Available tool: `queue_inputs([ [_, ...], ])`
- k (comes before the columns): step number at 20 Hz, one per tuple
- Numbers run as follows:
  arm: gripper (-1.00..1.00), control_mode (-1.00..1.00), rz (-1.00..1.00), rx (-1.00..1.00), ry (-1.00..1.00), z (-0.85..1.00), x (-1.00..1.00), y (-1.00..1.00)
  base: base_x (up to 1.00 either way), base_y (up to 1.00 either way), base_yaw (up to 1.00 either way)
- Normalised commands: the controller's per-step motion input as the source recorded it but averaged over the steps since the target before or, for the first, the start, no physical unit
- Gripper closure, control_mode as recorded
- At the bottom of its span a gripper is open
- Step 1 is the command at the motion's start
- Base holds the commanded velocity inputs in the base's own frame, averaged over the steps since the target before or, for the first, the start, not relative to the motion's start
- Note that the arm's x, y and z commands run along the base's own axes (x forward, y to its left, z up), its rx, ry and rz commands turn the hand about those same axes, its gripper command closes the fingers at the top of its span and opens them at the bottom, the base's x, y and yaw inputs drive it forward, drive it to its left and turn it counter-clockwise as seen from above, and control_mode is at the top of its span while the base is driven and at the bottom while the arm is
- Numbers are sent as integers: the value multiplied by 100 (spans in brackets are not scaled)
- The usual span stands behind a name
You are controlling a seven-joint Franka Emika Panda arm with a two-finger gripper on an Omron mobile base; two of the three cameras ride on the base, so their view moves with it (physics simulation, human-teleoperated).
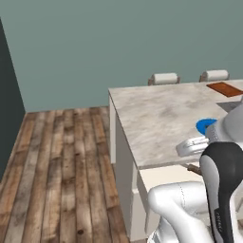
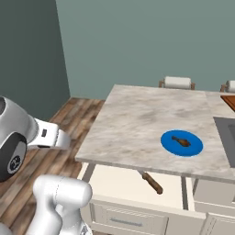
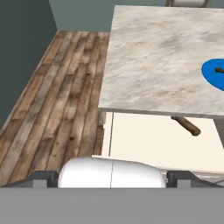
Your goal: Pick up the knife from the drawer and place it on the cutting board. Then place the meat from the plate to the cutting board.
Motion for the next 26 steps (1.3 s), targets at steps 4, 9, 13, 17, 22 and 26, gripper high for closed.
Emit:
queue_inputs([
  [4,-100,100,0,0,0,0,0,0,-81,-75,11],
  [9,-100,100,0,0,0,0,0,0,-97,-100,20],
  [13,-100,100,0,0,0,0,0,0,-66,-100,25],
  [17,-100,100,0,0,0,0,0,0,-11,-100,34],
  [22,-100,100,0,0,0,0,0,0,3,-100,38],
  [26,-100,100,0,0,0,0,0,0,14,-100,41],
])
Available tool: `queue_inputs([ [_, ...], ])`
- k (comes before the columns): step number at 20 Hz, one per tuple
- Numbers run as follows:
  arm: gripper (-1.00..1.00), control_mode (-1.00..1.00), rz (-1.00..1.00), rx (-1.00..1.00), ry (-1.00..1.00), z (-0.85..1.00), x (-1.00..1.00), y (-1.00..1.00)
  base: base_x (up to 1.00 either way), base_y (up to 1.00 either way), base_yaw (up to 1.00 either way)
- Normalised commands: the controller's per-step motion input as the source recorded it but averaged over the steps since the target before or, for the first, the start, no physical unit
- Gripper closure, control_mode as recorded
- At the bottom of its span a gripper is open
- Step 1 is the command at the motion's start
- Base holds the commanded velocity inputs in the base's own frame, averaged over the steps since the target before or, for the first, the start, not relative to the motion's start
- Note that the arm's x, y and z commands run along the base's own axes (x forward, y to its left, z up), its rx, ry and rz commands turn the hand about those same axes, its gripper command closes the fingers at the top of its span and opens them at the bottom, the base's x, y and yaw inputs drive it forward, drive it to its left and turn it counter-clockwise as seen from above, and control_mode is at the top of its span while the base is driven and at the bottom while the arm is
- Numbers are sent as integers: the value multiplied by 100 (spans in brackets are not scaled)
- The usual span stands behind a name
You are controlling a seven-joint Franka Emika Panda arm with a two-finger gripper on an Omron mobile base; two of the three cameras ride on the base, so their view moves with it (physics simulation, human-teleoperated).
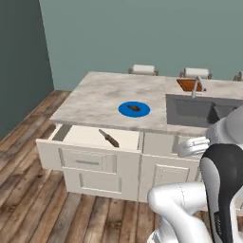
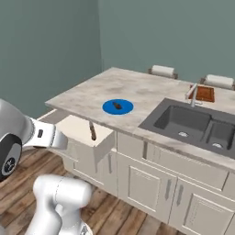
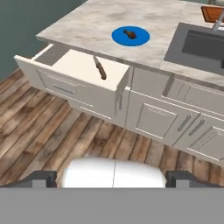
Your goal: Pick up the knife from the drawer and place it on the cutting board. Then place the meat from the plate to the cutting board.
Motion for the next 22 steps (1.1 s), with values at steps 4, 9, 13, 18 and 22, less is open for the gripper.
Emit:
queue_inputs([
  [4,-100,100,0,0,0,0,0,0,74,-70,45],
  [9,-100,100,0,0,0,0,0,0,100,-4,40],
  [13,-100,100,0,0,0,0,0,0,88,1,29],
  [18,-100,100,0,0,0,0,0,0,-6,-28,19],
  [22,-100,100,0,0,0,0,0,0,-2,-32,22],
])
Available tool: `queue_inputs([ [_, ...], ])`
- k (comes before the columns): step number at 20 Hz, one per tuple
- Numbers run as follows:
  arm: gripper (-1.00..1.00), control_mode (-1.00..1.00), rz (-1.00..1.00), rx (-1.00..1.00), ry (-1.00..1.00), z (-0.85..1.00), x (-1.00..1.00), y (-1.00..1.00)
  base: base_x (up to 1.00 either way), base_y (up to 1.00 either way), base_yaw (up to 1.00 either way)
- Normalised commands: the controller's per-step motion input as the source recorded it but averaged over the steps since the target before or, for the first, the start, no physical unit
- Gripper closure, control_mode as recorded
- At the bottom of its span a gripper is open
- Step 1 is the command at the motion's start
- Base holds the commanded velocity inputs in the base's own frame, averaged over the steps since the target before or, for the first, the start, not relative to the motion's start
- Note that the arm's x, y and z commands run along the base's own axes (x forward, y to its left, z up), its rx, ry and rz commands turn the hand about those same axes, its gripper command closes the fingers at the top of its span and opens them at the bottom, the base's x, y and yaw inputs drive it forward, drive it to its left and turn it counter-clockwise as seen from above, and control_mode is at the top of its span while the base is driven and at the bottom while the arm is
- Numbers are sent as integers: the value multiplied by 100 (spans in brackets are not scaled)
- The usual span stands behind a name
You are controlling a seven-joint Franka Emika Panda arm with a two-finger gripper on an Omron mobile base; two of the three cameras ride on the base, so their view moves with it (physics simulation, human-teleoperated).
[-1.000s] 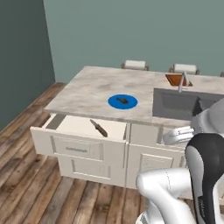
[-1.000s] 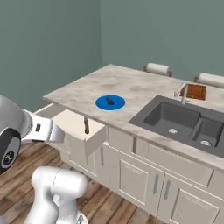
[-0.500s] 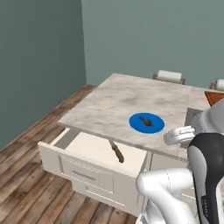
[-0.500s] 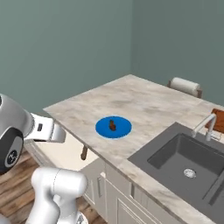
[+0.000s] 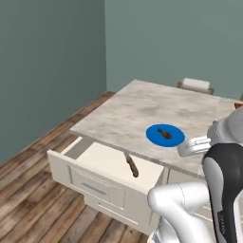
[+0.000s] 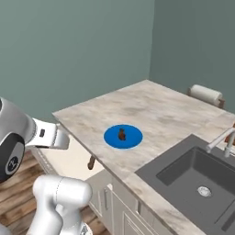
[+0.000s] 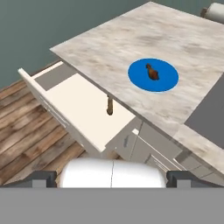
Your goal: Pick up the knife from the drawer and place it on the cutting board. Then place the meat from the plate to the cutting board.
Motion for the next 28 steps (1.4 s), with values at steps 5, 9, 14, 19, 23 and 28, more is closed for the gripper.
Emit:
queue_inputs([
  [5,-100,100,0,0,0,0,0,0,4,-39,32],
  [9,-100,100,0,0,0,0,0,0,29,-43,44],
  [14,-100,100,0,0,0,0,0,0,3,-65,43],
  [19,-100,100,0,0,0,0,0,0,0,-61,39],
  [23,-100,100,0,0,0,0,0,0,1,-54,36],
  [28,-100,100,0,0,0,0,0,0,35,-26,20],
])
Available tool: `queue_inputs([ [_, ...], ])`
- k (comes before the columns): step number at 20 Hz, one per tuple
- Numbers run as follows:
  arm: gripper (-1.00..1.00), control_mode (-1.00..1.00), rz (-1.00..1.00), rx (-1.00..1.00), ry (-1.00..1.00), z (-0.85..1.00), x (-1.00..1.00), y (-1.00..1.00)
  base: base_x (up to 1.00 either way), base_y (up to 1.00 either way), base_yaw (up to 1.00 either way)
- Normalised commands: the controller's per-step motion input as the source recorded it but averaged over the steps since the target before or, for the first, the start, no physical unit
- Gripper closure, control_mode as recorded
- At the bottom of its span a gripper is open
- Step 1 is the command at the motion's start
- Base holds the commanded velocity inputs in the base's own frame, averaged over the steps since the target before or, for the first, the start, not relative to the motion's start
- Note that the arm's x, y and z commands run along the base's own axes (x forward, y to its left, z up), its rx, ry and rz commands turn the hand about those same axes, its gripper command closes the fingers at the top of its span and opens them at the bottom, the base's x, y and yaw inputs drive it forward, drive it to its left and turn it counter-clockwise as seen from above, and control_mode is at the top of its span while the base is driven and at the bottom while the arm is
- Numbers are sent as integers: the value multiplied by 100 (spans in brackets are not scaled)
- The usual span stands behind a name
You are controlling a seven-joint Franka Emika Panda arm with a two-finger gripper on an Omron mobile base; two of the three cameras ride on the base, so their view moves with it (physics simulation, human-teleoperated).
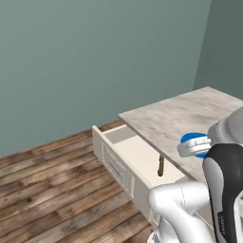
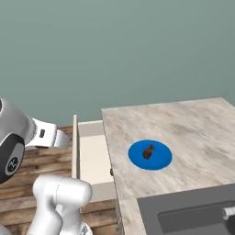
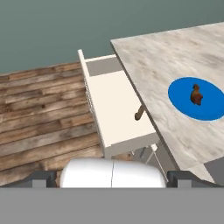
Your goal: Pick up the knife from the drawer and place it on the cutting board. Then place the meat from the plate to the cutting board.
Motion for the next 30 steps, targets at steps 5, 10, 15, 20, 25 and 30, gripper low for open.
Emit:
queue_inputs([
  [5,-100,100,0,0,0,0,0,0,41,-22,15],
  [10,-100,100,0,0,0,0,0,0,32,-5,14],
  [15,-100,-100,11,0,0,-31,30,5,0,0,0],
  [20,-100,-100,8,-1,-2,-28,47,19,0,0,0],
  [25,-100,-100,0,-3,-2,-33,37,40,0,0,0],
  [30,-100,-100,-1,1,2,-60,45,36,0,0,0],
])
